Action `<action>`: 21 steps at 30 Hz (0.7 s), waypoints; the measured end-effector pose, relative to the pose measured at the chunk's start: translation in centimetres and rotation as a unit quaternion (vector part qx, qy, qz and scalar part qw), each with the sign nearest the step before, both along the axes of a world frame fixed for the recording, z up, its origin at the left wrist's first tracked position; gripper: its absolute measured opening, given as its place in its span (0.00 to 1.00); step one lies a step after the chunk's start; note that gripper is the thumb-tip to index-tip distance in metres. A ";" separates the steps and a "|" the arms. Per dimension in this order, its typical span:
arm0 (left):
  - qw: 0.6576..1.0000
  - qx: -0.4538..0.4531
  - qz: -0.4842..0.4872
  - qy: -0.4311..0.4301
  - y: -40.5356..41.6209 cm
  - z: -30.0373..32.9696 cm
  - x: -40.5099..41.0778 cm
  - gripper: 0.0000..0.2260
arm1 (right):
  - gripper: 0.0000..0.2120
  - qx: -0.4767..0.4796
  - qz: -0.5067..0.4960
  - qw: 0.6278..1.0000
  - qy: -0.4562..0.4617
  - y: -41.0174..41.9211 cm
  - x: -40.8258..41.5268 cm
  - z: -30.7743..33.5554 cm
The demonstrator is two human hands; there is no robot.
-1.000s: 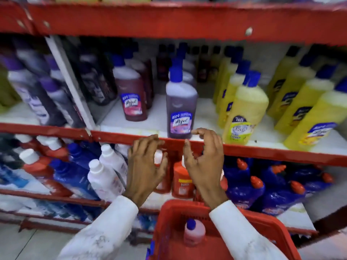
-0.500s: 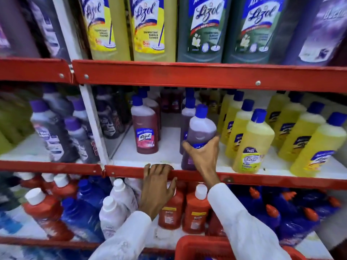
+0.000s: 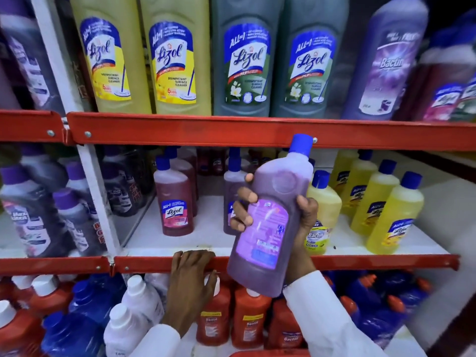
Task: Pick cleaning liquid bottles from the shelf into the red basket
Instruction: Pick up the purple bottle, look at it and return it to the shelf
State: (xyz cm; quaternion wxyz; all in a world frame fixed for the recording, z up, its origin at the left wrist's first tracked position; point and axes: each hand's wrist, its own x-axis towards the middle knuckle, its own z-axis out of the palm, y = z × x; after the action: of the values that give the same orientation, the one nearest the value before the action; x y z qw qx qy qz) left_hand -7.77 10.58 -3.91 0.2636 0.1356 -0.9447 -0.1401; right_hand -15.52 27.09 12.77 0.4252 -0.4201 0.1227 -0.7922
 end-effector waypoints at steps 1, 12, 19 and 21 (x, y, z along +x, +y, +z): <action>1.000 0.003 0.000 -0.002 0.0 0.0 0.0 0.16 | 0.32 -0.007 0.020 1.000 0.006 0.2 0.2 0.2; 0.999 -0.004 -0.019 0.043 0.1 0.1 0.4 0.19 | 0.40 0.303 -0.677 0.662 0.107 -0.4 3.2 0.2; 0.999 0.014 -0.027 0.036 0.1 0.0 0.7 0.20 | 0.45 0.310 -0.727 0.599 0.128 -2.5 0.6 -2.3; 0.999 0.025 -0.024 0.033 0.2 0.2 0.7 0.20 | 0.44 0.320 -0.725 0.596 0.130 -3.0 -0.3 -2.7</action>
State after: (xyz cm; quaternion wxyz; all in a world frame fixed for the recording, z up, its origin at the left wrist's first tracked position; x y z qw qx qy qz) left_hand -7.02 10.76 -3.74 0.2876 0.1148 -0.9346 -0.1748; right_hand -15.83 24.09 10.03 -0.2022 -0.1286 0.6867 -0.6863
